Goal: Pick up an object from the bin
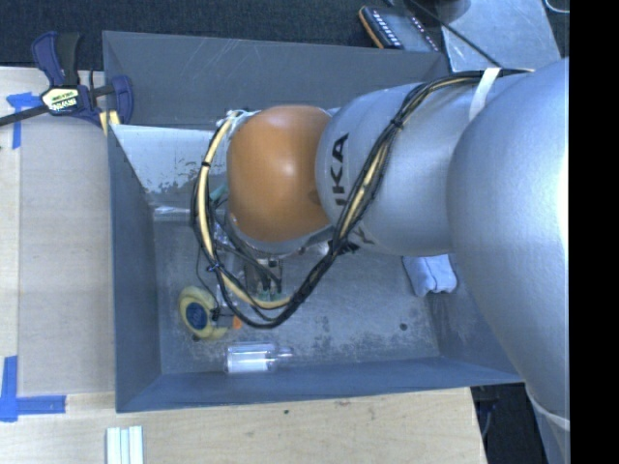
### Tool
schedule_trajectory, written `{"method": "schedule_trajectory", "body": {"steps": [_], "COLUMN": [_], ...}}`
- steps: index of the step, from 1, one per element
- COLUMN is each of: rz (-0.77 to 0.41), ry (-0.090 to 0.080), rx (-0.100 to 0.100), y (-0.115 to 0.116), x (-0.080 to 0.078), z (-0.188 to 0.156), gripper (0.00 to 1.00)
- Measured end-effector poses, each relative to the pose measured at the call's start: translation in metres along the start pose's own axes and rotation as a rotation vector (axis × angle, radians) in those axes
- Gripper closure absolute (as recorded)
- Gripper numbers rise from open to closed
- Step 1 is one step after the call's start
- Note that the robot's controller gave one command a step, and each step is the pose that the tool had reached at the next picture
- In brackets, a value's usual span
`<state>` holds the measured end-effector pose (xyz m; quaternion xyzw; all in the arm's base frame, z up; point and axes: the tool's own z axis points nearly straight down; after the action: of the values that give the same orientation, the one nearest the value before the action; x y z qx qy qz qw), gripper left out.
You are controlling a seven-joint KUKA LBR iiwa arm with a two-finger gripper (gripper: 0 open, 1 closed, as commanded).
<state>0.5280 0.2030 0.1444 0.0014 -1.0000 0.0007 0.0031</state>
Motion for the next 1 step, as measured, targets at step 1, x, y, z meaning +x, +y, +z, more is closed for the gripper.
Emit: {"method": "schedule_trajectory", "body": {"steps": [1], "rz": [0.004], "ry": [-0.008], "rx": [-0.002], "y": [-0.0008], "x": [-0.0021], "z": [-0.0049], "gripper": [0.00]}}
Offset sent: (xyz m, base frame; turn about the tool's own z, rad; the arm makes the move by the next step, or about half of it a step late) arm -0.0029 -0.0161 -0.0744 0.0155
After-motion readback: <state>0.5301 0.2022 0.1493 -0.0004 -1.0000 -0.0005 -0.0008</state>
